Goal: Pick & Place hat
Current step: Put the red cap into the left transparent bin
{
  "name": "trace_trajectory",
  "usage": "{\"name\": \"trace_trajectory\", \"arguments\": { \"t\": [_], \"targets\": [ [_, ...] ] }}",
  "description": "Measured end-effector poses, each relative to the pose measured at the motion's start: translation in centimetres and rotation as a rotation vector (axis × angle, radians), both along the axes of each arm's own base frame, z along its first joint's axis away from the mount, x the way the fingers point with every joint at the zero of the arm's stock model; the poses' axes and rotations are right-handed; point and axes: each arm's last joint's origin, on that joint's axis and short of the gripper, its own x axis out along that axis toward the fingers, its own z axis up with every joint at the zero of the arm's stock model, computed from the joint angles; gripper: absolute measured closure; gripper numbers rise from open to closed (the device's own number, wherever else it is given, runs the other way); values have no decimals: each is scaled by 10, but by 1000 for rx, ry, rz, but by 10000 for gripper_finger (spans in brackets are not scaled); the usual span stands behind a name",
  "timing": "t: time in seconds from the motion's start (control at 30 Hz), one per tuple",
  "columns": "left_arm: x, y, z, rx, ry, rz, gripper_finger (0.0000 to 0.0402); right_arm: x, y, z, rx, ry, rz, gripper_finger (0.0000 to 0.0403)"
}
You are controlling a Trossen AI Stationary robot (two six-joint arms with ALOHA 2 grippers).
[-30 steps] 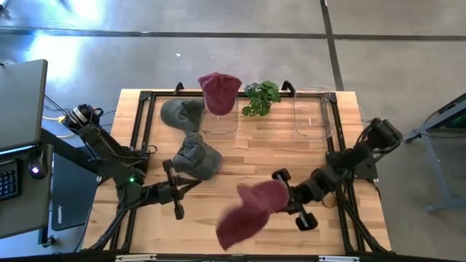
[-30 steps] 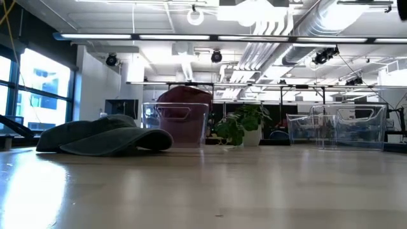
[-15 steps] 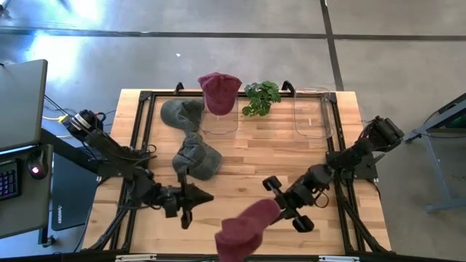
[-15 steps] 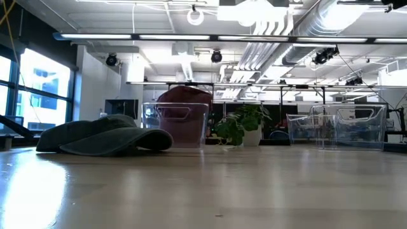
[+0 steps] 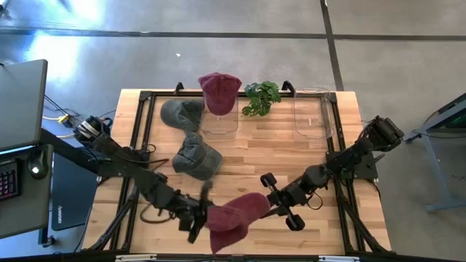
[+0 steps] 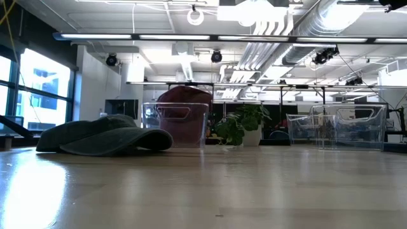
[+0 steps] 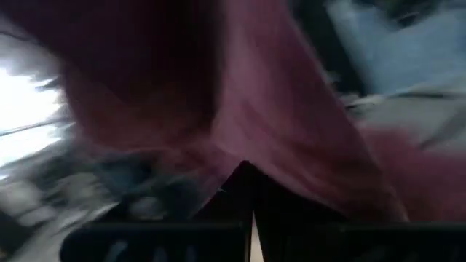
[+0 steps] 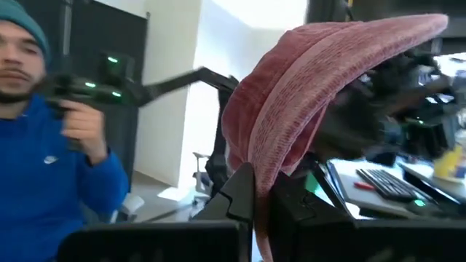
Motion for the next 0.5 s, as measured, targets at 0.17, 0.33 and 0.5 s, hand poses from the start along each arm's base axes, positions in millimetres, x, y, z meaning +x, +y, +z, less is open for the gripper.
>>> {"name": "trace_trajectory", "arguments": {
  "t": [0.17,0.33,0.5],
  "targets": [
    [8,-22,6,-26,78,-338,401,3,-2,-4,-11,45,-52,393],
    [13,-31,0,1,70,-383,402,4,-2,-7,-14,73,-73,395],
    [6,-34,1,24,90,-334,401,1,2,-8,-17,92,-96,390]
  ]
}}
